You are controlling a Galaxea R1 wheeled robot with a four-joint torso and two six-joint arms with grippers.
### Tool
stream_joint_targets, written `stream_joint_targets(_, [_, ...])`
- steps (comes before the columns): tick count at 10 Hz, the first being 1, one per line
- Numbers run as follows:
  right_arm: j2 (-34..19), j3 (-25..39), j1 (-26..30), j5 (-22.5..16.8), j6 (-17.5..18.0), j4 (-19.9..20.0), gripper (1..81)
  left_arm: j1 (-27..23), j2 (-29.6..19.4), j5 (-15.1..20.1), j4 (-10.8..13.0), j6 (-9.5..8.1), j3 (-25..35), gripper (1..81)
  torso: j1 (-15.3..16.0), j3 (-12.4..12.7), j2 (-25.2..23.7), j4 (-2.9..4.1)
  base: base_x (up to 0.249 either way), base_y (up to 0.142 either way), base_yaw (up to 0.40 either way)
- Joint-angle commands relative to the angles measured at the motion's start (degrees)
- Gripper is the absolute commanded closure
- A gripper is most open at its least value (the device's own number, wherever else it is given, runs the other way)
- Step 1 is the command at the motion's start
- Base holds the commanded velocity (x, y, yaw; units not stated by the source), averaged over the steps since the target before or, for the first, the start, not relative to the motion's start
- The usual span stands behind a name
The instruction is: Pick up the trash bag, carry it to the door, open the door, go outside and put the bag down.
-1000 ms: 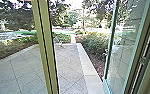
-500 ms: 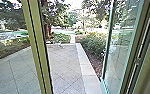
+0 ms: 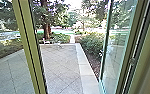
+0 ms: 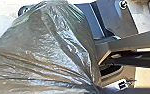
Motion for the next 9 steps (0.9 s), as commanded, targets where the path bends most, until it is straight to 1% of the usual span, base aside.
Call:
stream_joint_targets(1, [0.98, 0.47, 2.20, -3.04, -0.20, -0.73, 1.0, -2.30, -0.05, 3.21, 0.68, 0.35, 0.19, 81.1, 0.00, 0.00, 0.00, 0.00, 0.000, -0.127, 0.000])
stream_joint_targets(5, [0.98, 0.12, 2.38, -3.04, -0.20, -0.73, 1.0, -2.30, 0.13, 3.21, 0.68, 0.35, 0.19, 81.1, 0.00, 0.00, 0.00, 0.00, 0.000, -0.123, 0.000])
stream_joint_targets(9, [0.81, -0.23, 2.29, -3.04, -0.20, -0.64, 1.0, -2.38, 0.22, 3.21, 0.77, 0.35, 0.19, 81.1, 0.00, 0.00, 0.00, 0.00, 0.000, -0.101, 0.000])
